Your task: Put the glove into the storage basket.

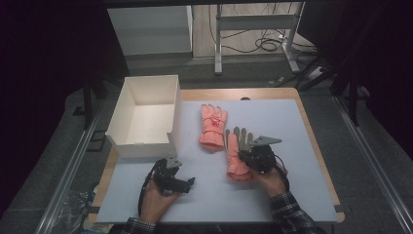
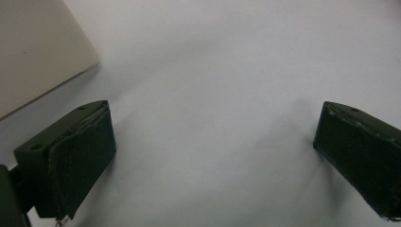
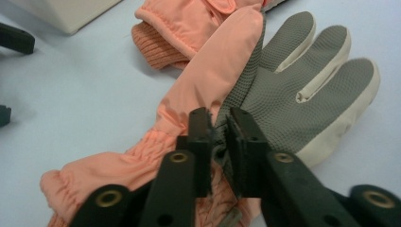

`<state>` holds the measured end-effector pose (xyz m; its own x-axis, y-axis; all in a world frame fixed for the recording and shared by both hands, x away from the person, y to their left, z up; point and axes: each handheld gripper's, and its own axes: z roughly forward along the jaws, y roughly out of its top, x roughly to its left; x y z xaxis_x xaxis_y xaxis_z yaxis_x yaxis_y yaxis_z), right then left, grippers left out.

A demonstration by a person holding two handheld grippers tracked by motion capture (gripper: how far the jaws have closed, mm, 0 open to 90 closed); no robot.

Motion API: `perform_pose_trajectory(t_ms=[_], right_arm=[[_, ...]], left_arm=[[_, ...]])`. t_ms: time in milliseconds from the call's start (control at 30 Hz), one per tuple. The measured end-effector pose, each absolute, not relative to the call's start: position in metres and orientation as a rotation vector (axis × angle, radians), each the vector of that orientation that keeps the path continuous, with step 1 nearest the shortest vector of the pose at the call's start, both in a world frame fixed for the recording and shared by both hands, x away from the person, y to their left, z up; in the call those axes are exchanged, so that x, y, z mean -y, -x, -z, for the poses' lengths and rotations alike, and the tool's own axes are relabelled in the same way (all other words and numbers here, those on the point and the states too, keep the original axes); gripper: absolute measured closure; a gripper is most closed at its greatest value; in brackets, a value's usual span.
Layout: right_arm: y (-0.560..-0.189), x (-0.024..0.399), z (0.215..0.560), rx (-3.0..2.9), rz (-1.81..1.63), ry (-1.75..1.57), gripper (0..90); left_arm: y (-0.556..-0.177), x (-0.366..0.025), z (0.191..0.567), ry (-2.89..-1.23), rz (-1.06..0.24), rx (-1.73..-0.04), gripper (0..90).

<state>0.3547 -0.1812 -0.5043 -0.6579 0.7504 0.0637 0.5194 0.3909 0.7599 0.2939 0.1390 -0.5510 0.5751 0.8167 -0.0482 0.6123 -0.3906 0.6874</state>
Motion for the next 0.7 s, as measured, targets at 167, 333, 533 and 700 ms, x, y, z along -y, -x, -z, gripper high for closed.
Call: perform_pose_trajectory(t_ms=[167,333,533,700], right_arm=[[-0.354,0.182,0.493,-2.381,-1.117,-1.064,71.3],[-0.359,0.181,0.481,-2.381,-1.128,-1.038,68.1],[-0.372,0.178,0.472,-2.395,-1.148,-1.03,64.2],[-0.389,0.172,0.465,-2.41,-1.165,-1.027,58.0]], left_arm=[[-0.294,-0.139,0.551,-2.136,-0.392,-1.135,0.0],[-0.294,-0.139,0.551,-2.138,-0.395,-1.132,0.0],[-0.294,-0.139,0.551,-2.136,-0.392,-1.134,0.0],[-0.294,-0.139,0.551,-2.137,-0.395,-1.132,0.0]])
